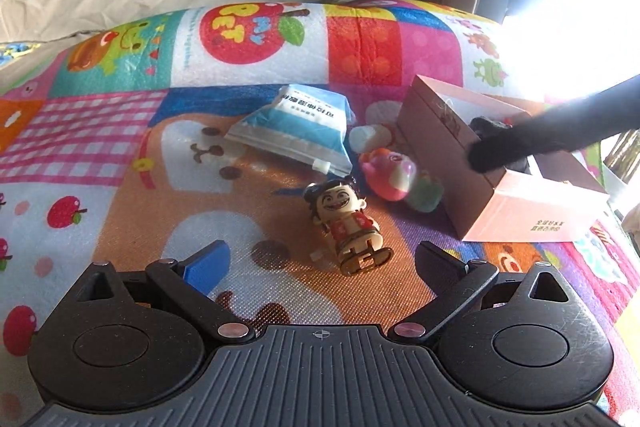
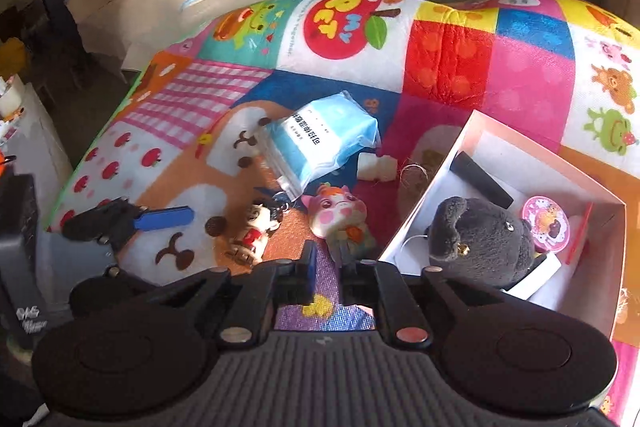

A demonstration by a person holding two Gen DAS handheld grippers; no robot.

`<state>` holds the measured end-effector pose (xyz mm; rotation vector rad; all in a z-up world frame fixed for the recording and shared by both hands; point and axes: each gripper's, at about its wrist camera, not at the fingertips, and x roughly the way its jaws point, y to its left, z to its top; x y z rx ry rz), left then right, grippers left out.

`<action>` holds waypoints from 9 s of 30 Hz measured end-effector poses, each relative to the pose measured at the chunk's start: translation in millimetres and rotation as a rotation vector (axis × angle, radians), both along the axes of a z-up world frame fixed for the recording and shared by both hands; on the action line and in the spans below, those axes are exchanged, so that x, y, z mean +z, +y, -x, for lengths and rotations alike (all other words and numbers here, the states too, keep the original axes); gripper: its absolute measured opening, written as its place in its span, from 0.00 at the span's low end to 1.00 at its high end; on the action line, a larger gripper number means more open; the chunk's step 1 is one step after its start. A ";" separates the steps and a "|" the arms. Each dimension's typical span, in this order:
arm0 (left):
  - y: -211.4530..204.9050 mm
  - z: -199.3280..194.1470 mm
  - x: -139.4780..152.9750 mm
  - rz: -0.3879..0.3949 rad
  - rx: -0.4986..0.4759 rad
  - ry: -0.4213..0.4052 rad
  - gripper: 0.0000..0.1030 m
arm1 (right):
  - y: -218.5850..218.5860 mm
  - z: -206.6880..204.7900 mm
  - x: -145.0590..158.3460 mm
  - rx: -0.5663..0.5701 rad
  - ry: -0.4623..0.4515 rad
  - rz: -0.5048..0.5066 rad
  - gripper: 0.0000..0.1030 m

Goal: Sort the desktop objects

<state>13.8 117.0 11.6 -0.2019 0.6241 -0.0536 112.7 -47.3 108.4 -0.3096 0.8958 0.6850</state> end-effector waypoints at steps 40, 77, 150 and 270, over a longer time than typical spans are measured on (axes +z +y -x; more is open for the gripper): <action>-32.4 -11.0 12.8 -0.140 -0.042 -0.005 0.94 | -150.0 89.8 -48.7 -0.311 -0.240 -0.131 0.90; -52.5 -74.9 36.3 -0.050 -0.093 -0.026 0.48 | -209.4 115.9 -85.0 -0.516 -0.152 -0.354 1.00; -56.3 14.1 19.8 -0.215 -0.136 -0.074 0.95 | -187.1 108.9 -91.4 -0.535 -0.153 -0.161 1.00; -95.0 72.8 20.8 -0.076 -0.326 -0.017 1.00 | -136.7 88.8 -83.3 -0.407 -0.207 -0.092 0.53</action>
